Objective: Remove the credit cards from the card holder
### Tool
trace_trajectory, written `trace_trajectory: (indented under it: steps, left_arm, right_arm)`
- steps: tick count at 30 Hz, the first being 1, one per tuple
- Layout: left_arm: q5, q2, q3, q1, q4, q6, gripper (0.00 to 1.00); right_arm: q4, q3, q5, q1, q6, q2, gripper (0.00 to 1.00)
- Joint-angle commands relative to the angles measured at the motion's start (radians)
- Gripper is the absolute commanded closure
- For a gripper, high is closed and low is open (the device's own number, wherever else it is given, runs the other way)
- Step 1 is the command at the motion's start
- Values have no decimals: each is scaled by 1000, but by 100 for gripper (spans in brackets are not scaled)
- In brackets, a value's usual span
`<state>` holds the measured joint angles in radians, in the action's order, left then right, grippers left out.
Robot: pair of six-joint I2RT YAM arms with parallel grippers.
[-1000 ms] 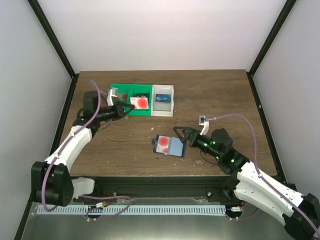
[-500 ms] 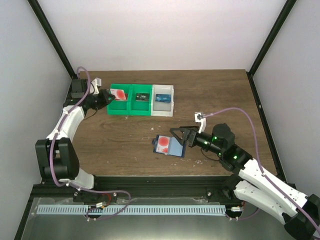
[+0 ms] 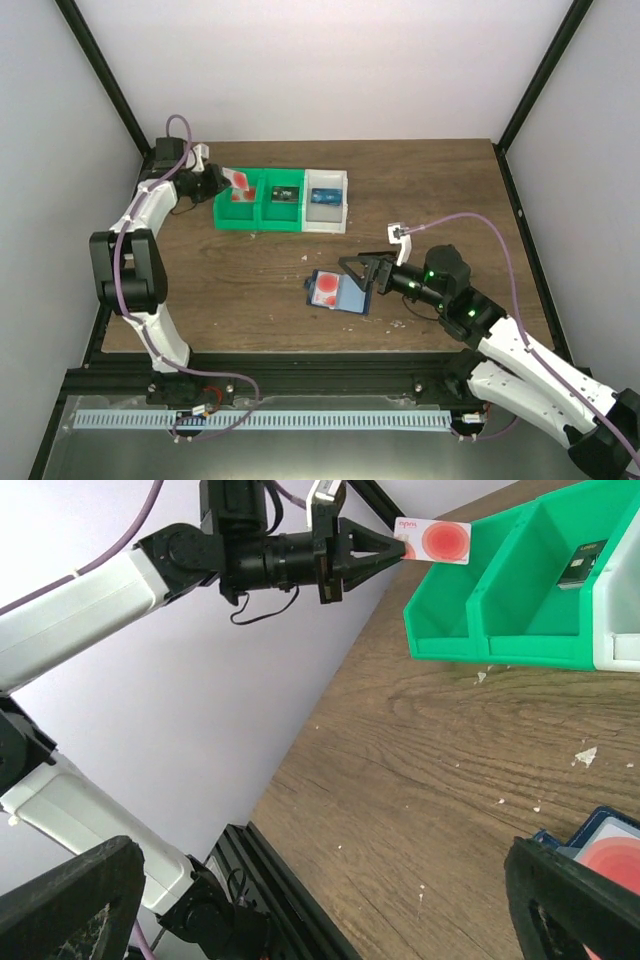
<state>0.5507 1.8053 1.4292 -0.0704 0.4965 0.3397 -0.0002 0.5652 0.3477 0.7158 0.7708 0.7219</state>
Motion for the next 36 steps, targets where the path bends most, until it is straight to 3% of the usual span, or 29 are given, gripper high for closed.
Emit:
trace_trajectory:
  steps: [1, 6, 20, 36]
  left_arm:
    - [-28, 85, 82, 0, 51, -34, 100]
    - [-55, 176, 176, 0, 95, -44, 100]
    - [-41, 296, 238, 1, 92, -40, 100]
    - [-66, 357, 335, 18, 121, -43, 100]
  right_arm:
    - [-7, 68, 2, 4, -8, 13, 0]
    - [-9, 77, 4, 4, -7, 25, 0]
    - [30, 76, -18, 4, 55, 79, 0]
    - [14, 125, -25, 4, 29, 133, 0]
